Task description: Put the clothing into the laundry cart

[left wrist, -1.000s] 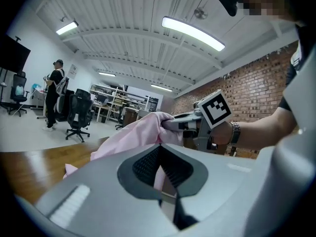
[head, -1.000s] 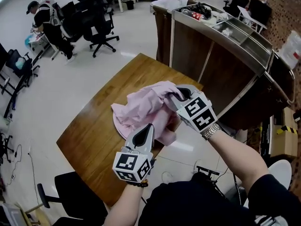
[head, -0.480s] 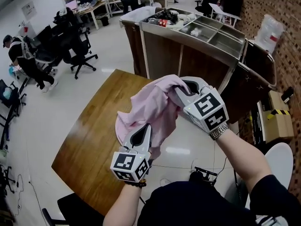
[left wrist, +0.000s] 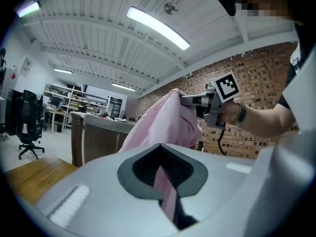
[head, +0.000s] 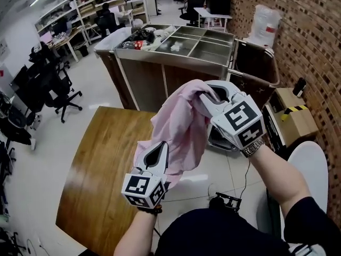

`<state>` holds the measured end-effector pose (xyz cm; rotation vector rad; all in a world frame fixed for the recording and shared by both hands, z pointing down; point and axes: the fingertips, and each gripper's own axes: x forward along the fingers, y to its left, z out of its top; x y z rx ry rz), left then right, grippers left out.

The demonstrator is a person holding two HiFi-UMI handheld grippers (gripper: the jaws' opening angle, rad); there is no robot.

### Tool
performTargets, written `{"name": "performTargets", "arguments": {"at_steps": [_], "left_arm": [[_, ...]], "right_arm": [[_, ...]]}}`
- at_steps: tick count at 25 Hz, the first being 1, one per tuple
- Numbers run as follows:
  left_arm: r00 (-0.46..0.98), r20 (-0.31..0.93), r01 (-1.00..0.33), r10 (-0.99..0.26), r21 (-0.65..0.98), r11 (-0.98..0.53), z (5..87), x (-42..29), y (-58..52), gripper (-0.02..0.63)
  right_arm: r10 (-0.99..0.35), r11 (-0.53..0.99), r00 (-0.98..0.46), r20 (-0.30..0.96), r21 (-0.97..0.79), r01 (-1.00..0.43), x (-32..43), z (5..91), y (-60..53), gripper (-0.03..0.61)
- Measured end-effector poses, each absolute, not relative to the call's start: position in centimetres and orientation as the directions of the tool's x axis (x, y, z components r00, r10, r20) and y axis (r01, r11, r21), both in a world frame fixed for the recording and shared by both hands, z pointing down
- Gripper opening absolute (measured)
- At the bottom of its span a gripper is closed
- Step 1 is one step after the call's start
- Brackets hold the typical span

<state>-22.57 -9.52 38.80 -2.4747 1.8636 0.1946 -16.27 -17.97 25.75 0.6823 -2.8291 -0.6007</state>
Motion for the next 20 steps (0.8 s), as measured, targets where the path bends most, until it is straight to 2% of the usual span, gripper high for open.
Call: {"name": "performTargets", "arguments": {"at_steps": [20], "left_arm": [[0.565,-0.147,-0.824,-0.812,-0.066,-0.562,28.1,-7.3,-20.0,0.003]], "right_arm": [[-0.68,0.631,-0.732,-0.031,0.485,-0.606,-0.9,19.0,-24.2,0.043]]}}
